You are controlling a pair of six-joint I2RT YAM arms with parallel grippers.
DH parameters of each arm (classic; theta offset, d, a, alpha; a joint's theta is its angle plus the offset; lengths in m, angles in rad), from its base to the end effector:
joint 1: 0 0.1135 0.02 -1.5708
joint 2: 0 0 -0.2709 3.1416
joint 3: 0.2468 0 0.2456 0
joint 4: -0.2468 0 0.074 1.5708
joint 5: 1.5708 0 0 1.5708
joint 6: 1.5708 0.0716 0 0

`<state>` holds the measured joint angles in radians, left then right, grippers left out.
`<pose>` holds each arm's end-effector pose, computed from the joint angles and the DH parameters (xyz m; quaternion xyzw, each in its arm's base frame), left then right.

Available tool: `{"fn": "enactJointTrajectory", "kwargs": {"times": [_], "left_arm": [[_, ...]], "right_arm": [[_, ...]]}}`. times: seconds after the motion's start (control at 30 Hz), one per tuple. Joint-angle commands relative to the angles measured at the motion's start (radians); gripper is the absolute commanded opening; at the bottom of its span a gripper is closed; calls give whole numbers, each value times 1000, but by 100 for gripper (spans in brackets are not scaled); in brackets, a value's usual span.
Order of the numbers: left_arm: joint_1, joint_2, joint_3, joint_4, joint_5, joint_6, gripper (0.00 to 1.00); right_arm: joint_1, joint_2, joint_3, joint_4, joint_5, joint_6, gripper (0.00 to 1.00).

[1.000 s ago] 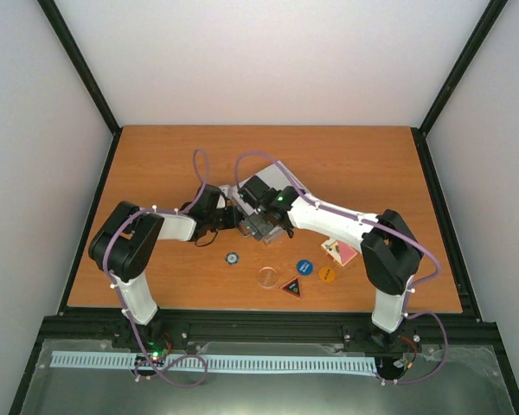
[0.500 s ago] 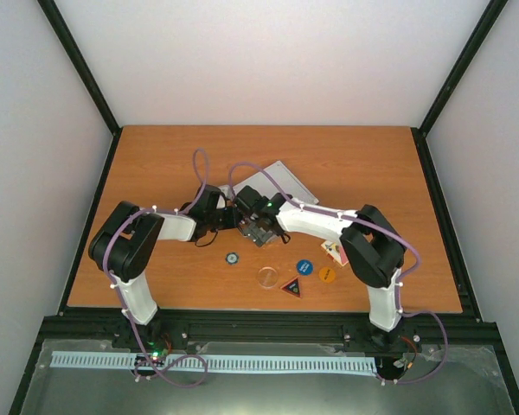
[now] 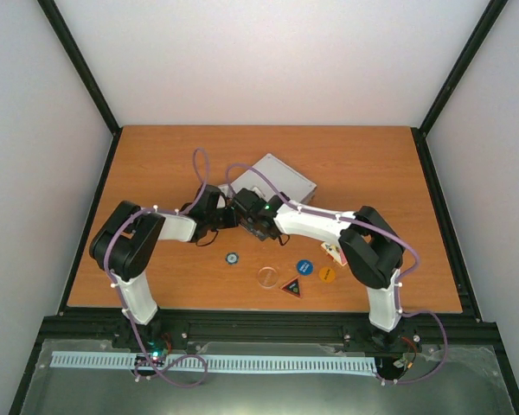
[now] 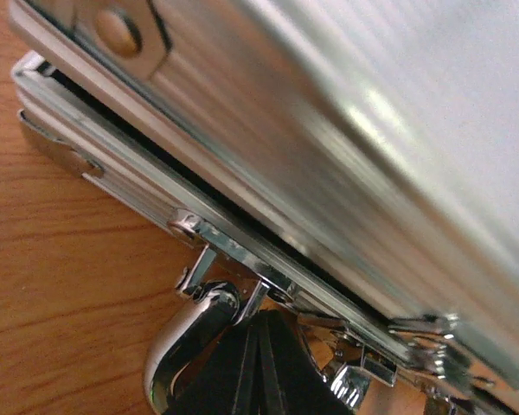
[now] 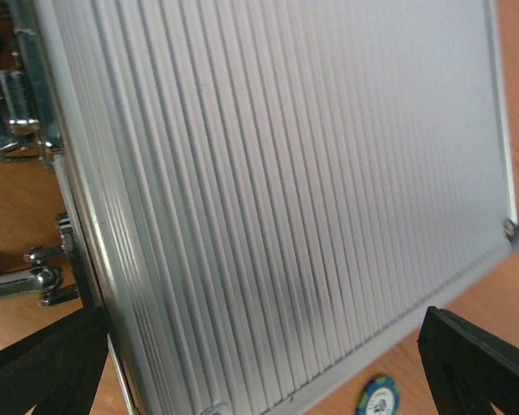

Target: Pack up texas hold em set

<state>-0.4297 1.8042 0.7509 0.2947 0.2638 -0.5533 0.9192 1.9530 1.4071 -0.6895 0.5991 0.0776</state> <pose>0.3163 -0.1655 0.1013 -0.0044 0.9122 -0.2913 0.2882 0.2744 0.2932 0.1668 -0.3399 0.8800 -0.1793 0.2792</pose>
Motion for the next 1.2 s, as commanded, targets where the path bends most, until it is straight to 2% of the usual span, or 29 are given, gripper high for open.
{"fn": "enactJointTrajectory", "kwargs": {"times": [0.0, 0.63, 1.17], "left_arm": [[-1, 54, -44, -102, -40, 17, 1], [-1, 63, -46, -98, -32, 40, 1], [-1, 74, -50, -113, -24, 65, 1]], "right_arm": [[-30, -72, 34, 59, 172, -4, 100], [-158, -140, 132, 114, 260, -73, 100], [-306, -3, 344, 207, 187, -156, 100]]}}
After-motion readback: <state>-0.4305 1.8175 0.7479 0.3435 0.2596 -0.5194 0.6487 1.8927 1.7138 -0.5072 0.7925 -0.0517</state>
